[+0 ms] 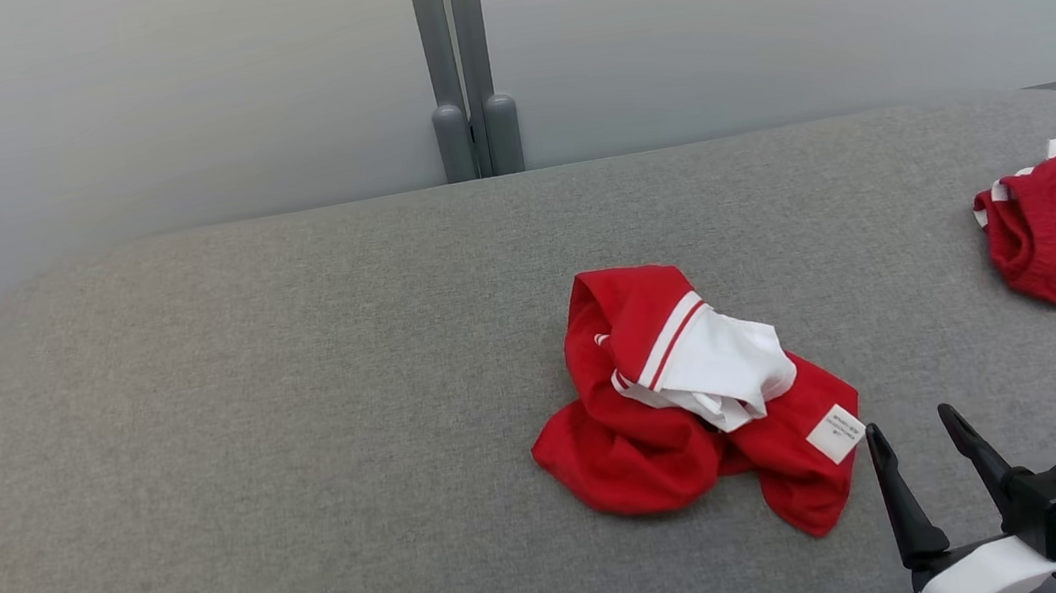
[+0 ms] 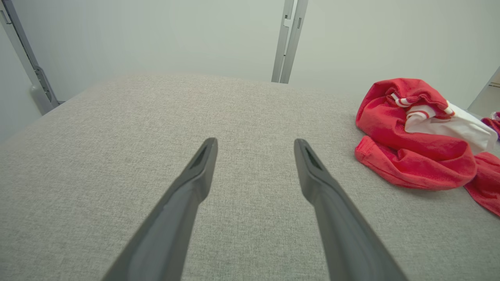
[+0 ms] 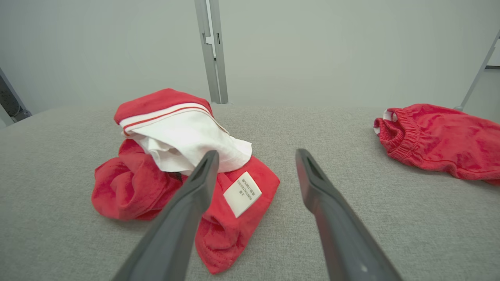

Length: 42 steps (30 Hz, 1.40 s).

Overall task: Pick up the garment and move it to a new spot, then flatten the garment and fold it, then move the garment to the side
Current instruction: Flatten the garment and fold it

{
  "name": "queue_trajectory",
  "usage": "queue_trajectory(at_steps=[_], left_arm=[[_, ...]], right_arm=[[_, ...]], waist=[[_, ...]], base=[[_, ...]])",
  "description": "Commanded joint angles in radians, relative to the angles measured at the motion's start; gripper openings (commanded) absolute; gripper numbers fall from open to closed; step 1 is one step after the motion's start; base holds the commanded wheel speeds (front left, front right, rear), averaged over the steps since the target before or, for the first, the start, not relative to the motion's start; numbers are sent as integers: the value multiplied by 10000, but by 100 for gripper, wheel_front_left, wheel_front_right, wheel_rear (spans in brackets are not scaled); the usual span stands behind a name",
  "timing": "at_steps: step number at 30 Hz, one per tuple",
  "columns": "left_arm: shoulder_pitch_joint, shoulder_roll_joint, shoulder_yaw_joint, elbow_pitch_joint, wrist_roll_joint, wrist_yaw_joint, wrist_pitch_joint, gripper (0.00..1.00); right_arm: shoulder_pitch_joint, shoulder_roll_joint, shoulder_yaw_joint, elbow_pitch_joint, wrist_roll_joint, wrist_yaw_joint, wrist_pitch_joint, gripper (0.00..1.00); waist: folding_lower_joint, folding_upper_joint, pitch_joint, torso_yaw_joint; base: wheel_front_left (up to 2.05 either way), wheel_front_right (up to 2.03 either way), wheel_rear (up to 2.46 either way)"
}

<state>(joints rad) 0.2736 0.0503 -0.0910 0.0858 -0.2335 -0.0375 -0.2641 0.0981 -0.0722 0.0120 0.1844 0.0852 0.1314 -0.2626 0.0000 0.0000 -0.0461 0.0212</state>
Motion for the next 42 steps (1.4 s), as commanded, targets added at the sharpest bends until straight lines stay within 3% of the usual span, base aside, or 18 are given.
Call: queue_trajectory(at_steps=[1, 8, 14, 23, 28, 34, 36, 37, 42], left_arm=[[-83, 9, 14, -28, 24, -53, 1, 100], [-294, 8, -247, -125, -57, -182, 1, 100], [-1211, 8, -1383, 630, -116, -509, 1, 100], [-3680, 27, -4038, 3987, -147, -837, 20, 100], [-4866, 20, -4511, 5430, -381, -428, 15, 100], [-5876, 32, -5159, 6938, -879, -251, 36, 100], [-6197, 32, -5064, 7259, -1139, 62, 18, 48], [-6350, 32, -4912, 7297, -1262, 279, -5, 0], [-6501, 205, -3670, 5789, -1338, 908, -12, 0]], right_arm=[[-8, 10, 11, 35, -35, -15, -31, 100], [-173, -7, 48, -23, -46, -15, -31, 100], [-453, -93, 309, -46, 16, -15, -31, 100], [-743, -182, 470, 129, 168, -15, -31, 100], [-941, -126, 436, 138, 256, -15, -31, 100], [-1121, -63, 439, 156, 352, -15, -31, 100], [-1102, -50, 405, 178, 355, -15, -31, 100], [-1085, -37, 362, 186, 363, -15, -31, 100], [-955, 52, 170, 217, 435, -15, -31, 100]], waist=[[0, 0, -10, -106], [0, 0, -10, -471], [0, 0, 245, -1142], [0, 0, 974, -2709], [0, 0, 1391, -3370], [0, 0, 1717, -3788], [0, 0, 1750, -3793], [0, 0, 1743, -3768], [0, 0, 1564, -3399]], base=[[0, 0, 0], [0, 0, 0], [0, 0, 0], [0, 0, 0], [0, 0, 0], [0, 0, 0], [0, 0, 0], [0, 0, 0], [0, 0, 0]])
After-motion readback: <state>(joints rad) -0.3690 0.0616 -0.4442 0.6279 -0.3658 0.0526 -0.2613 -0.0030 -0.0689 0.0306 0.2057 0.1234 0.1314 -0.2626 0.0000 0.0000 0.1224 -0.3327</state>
